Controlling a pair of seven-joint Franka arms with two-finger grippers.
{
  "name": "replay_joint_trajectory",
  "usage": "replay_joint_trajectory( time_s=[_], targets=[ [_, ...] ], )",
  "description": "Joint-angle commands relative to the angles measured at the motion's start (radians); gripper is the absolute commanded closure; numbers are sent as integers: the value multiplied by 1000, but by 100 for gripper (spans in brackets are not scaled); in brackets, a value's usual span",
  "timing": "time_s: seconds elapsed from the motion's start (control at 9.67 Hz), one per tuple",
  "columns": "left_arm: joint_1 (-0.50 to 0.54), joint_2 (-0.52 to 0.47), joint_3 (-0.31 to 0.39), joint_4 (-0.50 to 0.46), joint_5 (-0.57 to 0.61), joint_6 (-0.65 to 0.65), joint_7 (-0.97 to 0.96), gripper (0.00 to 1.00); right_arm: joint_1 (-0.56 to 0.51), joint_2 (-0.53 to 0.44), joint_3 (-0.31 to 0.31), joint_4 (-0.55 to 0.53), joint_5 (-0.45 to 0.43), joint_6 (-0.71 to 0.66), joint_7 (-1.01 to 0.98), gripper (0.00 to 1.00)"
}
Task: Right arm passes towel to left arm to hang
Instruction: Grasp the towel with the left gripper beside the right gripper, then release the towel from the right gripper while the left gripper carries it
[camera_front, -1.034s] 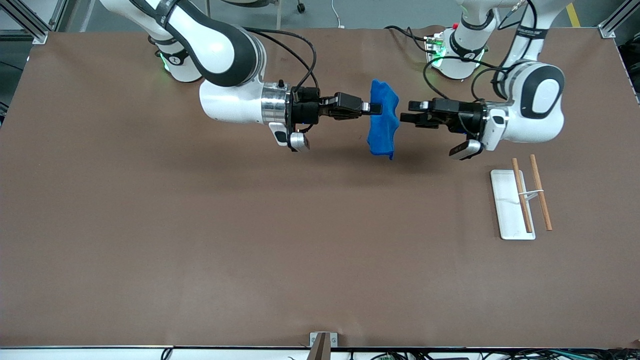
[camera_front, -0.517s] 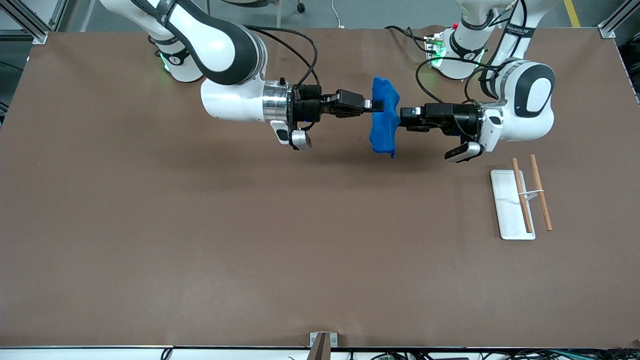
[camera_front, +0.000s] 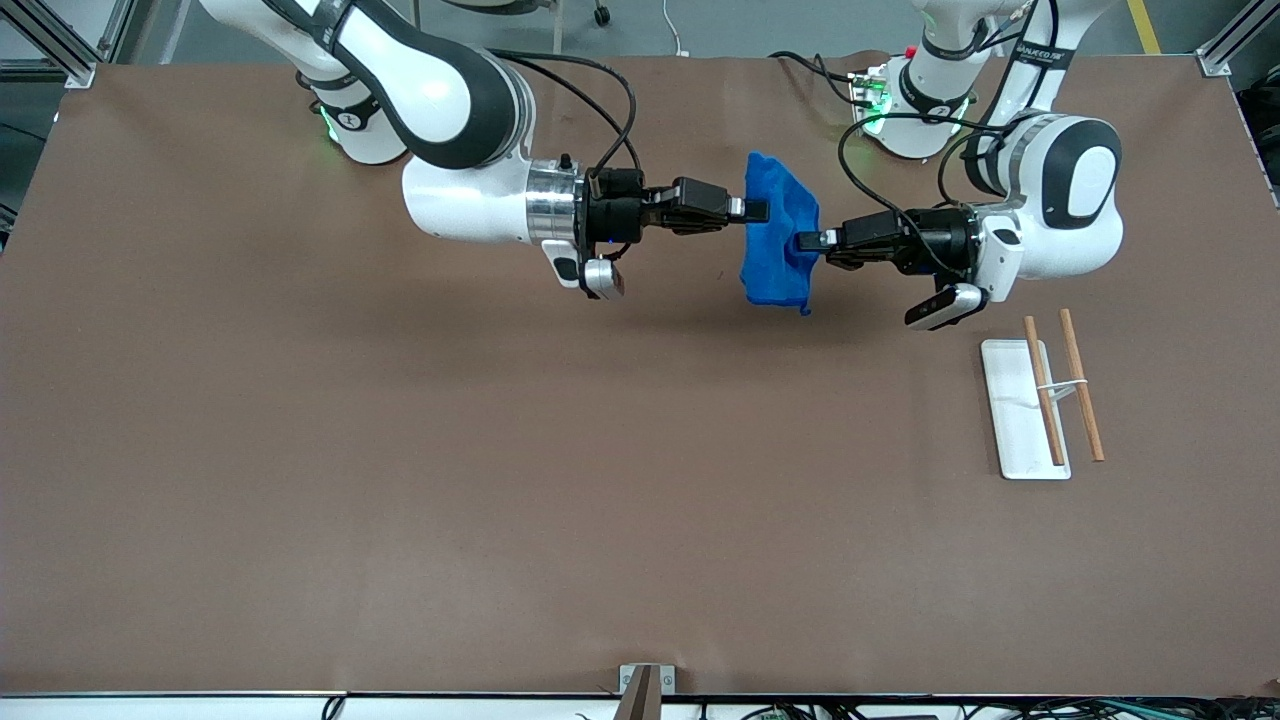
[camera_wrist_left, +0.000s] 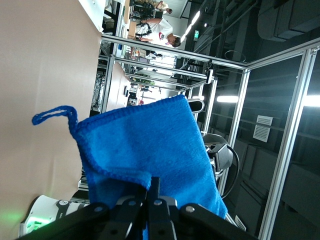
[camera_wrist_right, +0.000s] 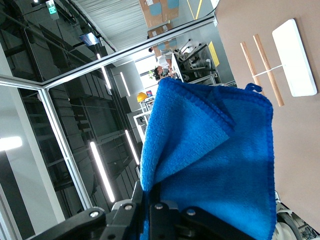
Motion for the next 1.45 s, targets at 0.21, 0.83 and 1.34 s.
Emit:
replay_joint_trajectory(
  time_s=[0.21, 0.83, 1.34],
  targets=[
    [11, 16, 6, 72, 195, 21, -83, 100, -1, -3, 8, 0, 24, 15, -24, 45],
    [44, 6, 122, 345, 804, -55, -241, 100, -122, -30, -3, -103, -381, 18, -16, 0],
    [47, 79, 260, 489, 1220, -31, -154, 100, -147, -36, -295, -146, -923, -182, -15, 0]
  ],
)
